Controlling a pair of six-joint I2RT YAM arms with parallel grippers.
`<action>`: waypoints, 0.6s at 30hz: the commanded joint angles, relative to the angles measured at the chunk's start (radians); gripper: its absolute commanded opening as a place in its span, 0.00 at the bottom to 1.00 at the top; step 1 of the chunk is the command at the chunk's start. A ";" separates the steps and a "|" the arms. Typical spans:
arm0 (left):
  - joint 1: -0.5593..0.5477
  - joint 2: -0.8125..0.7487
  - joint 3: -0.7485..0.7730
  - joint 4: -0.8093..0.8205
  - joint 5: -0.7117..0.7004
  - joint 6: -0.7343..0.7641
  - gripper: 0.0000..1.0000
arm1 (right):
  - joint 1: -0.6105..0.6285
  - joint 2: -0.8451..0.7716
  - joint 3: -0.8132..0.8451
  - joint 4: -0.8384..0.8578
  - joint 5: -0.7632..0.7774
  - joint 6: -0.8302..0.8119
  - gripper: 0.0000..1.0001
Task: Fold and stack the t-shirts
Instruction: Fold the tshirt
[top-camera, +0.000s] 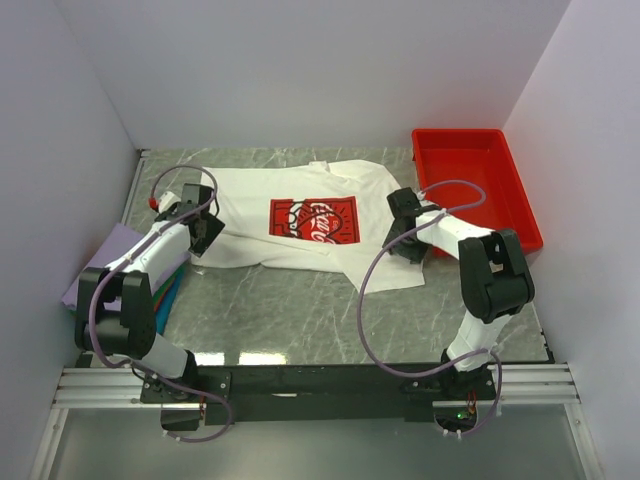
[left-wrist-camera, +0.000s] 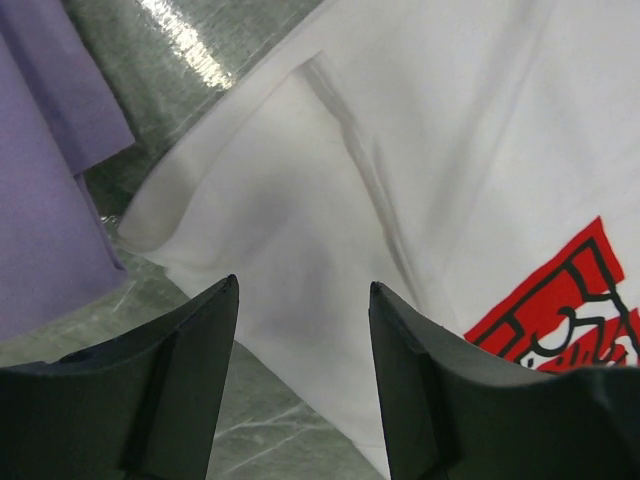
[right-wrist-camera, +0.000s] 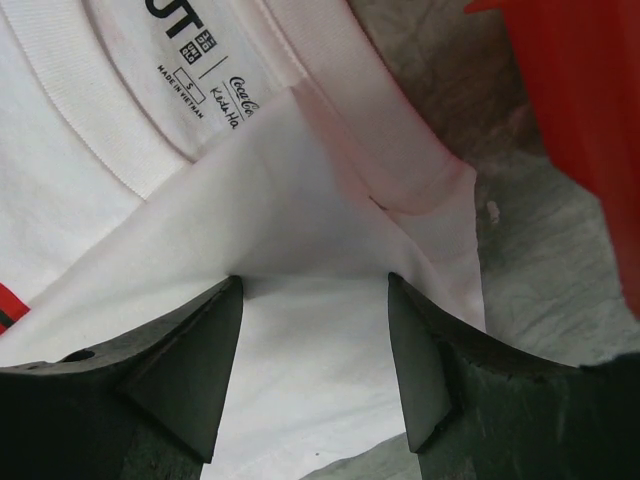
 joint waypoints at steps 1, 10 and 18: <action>-0.005 -0.042 -0.021 0.017 0.003 0.005 0.60 | -0.034 0.021 0.017 -0.054 0.020 -0.038 0.67; -0.010 -0.045 -0.064 -0.015 -0.028 -0.034 0.60 | -0.116 0.030 0.051 -0.077 0.025 -0.046 0.67; -0.016 -0.073 -0.117 -0.043 -0.105 -0.089 0.50 | -0.091 -0.002 0.072 -0.077 -0.013 -0.049 0.66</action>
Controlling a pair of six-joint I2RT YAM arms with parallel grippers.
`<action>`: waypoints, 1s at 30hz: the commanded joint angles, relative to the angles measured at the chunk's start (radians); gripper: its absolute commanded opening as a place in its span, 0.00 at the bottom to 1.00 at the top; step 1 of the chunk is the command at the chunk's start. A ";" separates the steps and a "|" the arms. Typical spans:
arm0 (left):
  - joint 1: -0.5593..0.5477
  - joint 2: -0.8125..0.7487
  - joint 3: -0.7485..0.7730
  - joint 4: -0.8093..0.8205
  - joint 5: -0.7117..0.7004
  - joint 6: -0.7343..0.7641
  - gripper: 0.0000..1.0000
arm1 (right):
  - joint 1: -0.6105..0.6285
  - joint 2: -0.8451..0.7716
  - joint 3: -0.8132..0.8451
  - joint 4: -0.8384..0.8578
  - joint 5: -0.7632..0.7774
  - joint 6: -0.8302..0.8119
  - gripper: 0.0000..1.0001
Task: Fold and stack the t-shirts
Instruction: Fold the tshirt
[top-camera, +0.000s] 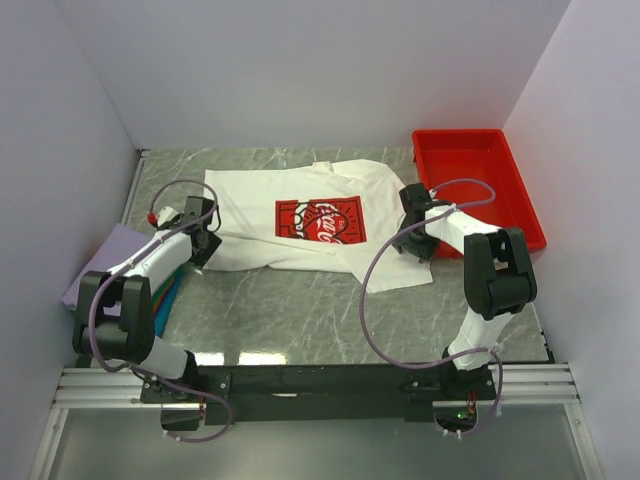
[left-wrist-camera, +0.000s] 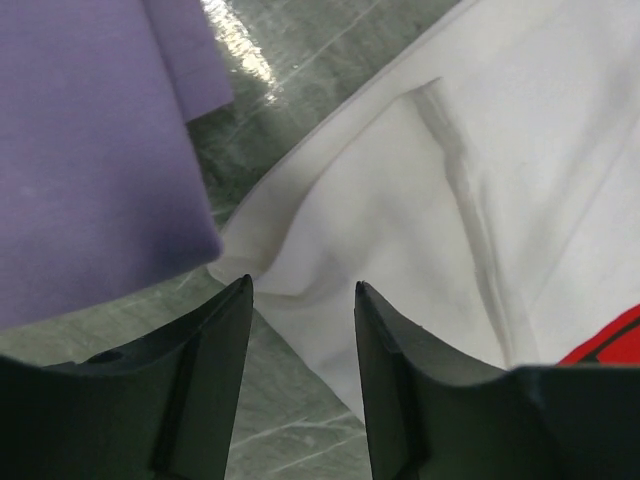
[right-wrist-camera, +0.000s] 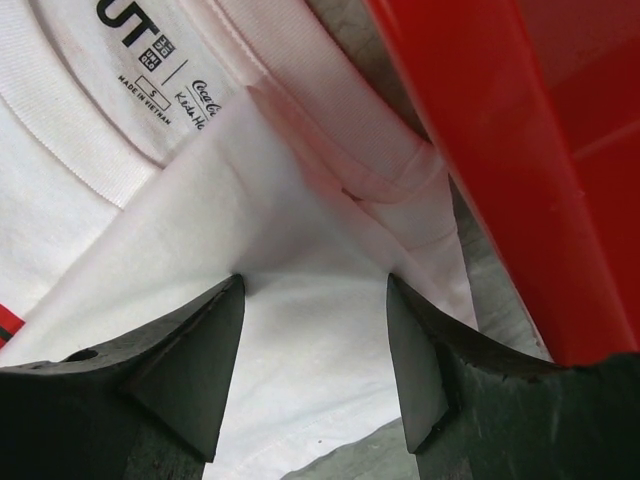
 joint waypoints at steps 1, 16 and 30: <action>-0.004 -0.054 -0.025 -0.017 -0.059 -0.032 0.50 | -0.001 -0.019 0.036 -0.021 0.017 -0.013 0.65; -0.005 0.027 -0.052 0.007 -0.067 -0.053 0.39 | 0.088 -0.089 0.060 -0.035 -0.034 0.000 0.64; -0.005 -0.042 -0.095 -0.032 -0.163 -0.052 0.01 | 0.105 -0.045 -0.063 0.049 -0.092 -0.008 0.64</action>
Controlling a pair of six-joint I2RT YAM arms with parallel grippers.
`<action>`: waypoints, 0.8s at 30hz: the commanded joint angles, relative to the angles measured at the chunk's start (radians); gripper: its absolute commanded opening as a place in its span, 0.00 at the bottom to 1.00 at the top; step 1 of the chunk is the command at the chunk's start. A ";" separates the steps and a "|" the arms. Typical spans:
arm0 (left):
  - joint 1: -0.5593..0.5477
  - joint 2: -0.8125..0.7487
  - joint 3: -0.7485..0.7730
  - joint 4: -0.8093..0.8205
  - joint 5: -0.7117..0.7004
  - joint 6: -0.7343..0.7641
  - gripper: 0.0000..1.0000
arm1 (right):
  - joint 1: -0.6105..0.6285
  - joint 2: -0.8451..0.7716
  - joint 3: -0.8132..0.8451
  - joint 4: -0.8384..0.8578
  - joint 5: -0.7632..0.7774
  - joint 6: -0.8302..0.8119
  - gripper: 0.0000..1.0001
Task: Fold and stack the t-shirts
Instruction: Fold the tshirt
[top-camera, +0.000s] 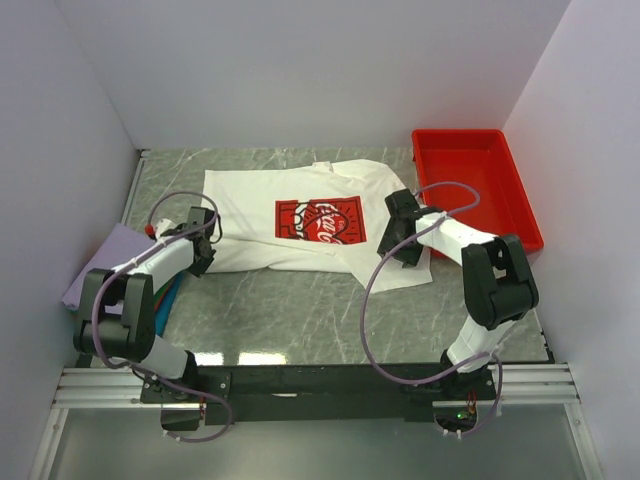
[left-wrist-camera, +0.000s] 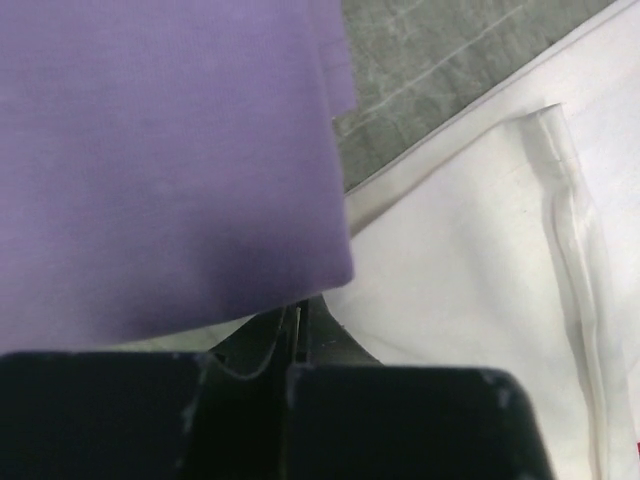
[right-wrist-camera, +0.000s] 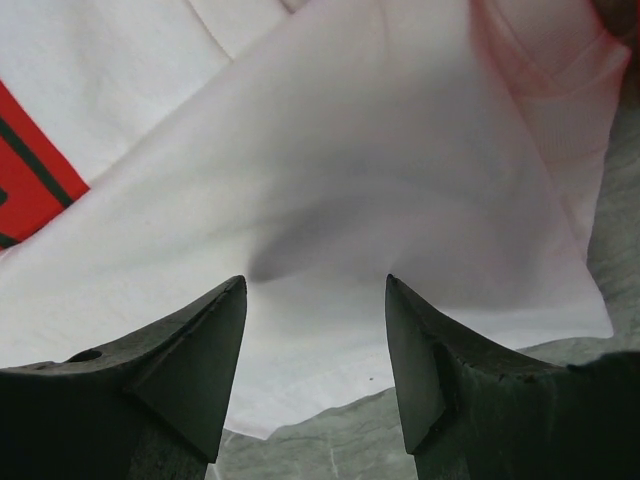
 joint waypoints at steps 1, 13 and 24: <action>-0.002 -0.063 -0.018 -0.029 -0.073 -0.001 0.01 | -0.004 0.025 -0.020 0.037 0.003 -0.005 0.64; 0.021 -0.129 -0.081 -0.049 -0.093 -0.005 0.01 | -0.060 0.015 -0.070 0.035 0.017 -0.032 0.65; 0.035 -0.225 -0.096 0.031 0.027 0.067 0.44 | -0.064 -0.116 -0.115 0.024 -0.017 -0.042 0.64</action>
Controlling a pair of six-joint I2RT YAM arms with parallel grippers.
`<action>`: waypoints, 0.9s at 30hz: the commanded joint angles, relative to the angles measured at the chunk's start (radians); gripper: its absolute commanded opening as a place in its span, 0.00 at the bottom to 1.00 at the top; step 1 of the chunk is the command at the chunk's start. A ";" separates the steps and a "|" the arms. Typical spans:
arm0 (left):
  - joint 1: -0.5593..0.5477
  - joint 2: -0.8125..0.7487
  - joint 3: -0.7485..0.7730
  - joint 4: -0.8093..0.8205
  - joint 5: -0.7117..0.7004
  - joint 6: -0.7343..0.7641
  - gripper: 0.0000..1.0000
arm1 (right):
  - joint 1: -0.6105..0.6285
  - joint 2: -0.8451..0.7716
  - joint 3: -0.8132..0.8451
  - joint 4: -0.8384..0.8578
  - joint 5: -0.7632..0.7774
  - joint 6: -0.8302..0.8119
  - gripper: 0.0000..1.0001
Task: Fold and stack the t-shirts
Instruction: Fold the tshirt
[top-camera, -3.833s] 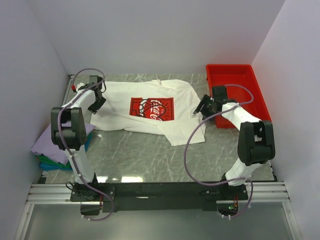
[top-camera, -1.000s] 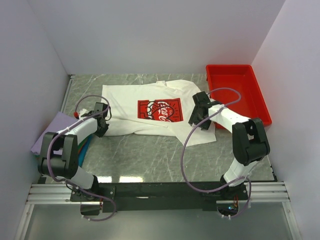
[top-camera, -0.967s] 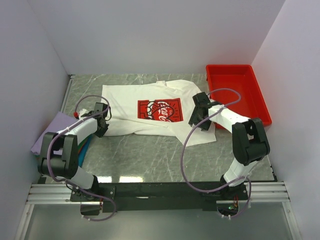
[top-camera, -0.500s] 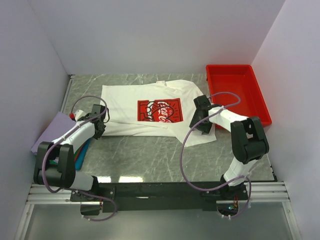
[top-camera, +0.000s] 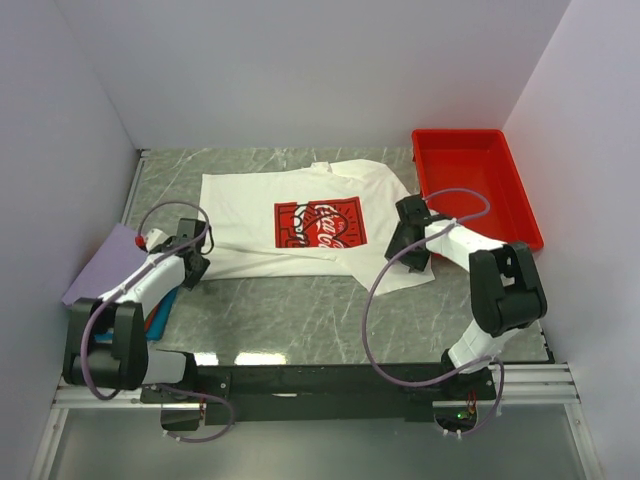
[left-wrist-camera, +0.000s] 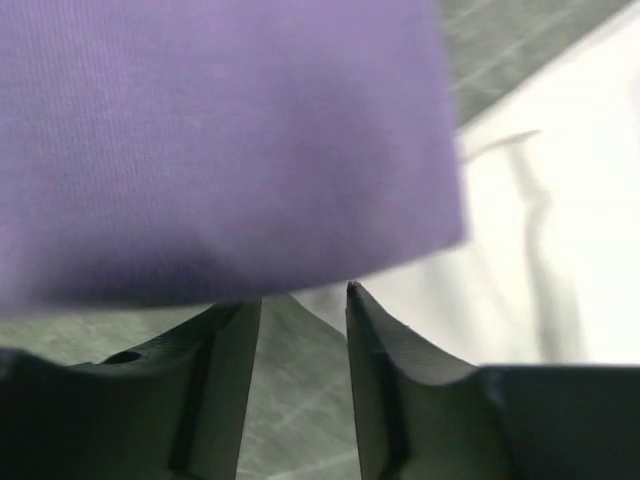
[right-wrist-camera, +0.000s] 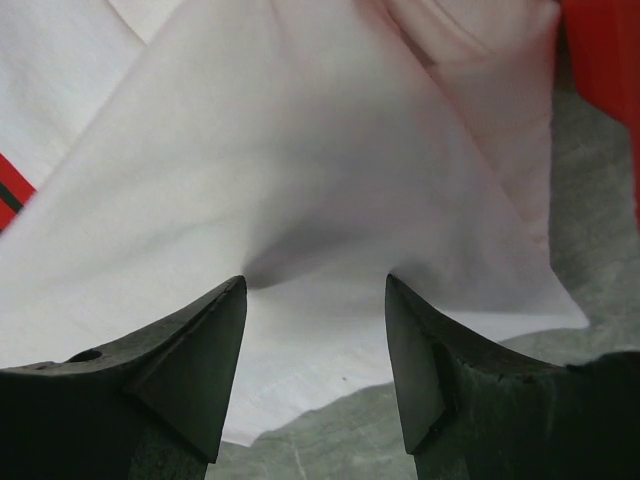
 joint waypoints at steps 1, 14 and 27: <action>0.002 -0.083 0.039 0.035 0.043 0.045 0.46 | -0.013 -0.086 -0.031 -0.037 0.000 -0.018 0.64; -0.014 -0.095 0.119 0.096 0.211 0.113 0.56 | -0.013 -0.344 -0.293 0.016 -0.082 0.013 0.65; -0.020 -0.106 0.098 0.159 0.284 0.151 0.67 | -0.011 -0.256 -0.323 0.140 -0.068 0.063 0.64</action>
